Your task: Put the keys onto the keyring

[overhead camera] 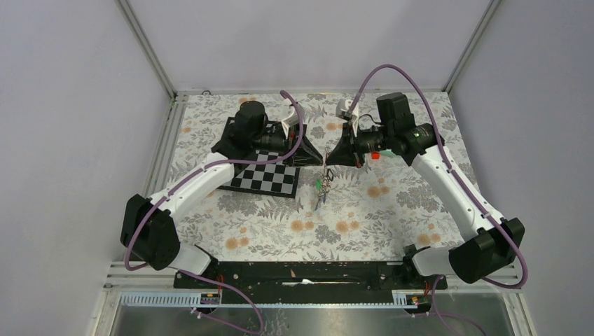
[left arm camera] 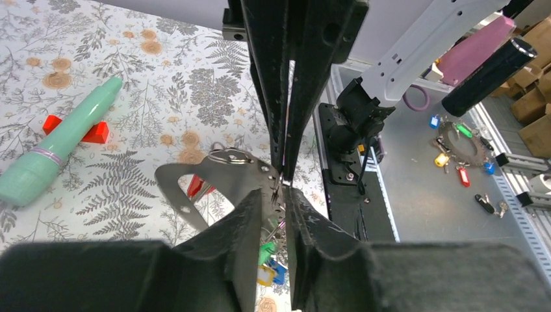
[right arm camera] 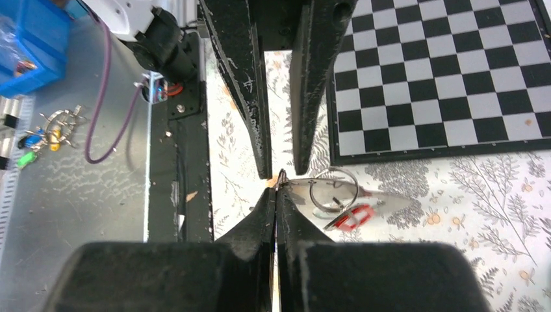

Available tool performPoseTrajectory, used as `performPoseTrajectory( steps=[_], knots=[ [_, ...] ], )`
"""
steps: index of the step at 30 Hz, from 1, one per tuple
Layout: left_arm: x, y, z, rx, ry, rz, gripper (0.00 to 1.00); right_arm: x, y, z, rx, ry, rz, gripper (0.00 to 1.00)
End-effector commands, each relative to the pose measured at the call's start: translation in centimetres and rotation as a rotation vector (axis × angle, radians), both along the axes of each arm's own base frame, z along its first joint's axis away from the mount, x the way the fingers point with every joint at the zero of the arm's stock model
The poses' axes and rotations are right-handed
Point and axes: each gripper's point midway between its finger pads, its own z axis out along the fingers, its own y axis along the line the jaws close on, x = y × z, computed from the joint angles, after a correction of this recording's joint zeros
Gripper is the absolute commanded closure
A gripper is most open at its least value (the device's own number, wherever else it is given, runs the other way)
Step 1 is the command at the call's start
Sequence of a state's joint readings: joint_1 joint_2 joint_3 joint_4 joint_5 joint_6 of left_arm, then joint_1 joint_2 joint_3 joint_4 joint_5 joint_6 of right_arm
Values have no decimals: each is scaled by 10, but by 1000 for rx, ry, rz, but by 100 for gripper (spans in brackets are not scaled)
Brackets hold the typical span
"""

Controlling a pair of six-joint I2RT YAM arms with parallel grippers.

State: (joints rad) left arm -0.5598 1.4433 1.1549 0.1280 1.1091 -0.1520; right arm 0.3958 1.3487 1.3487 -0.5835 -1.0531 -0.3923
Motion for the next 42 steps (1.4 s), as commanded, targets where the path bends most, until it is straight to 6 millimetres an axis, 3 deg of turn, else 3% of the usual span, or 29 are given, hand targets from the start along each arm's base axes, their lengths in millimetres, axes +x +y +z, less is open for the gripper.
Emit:
performPoseTrajectory(
  steps=[1,4,11,27,42],
  knots=[
    [14,5,13,38,-179,32,71,-2,-3,-2,-144,-92,-7,100],
    [16,6,11,74,-234,13,64,-3,-4,-6,-221,-110,-12,100],
    [7,5,8,91,-304,-68,64,-3,-2,1,-261,-140,-16,100],
    [-8,-14,1,74,-360,-167,72,-5,1,-1,-241,-126,-13,100],
    [-9,-15,6,62,-357,-169,83,-7,0,-9,-246,-112,-13,100]
  ],
)
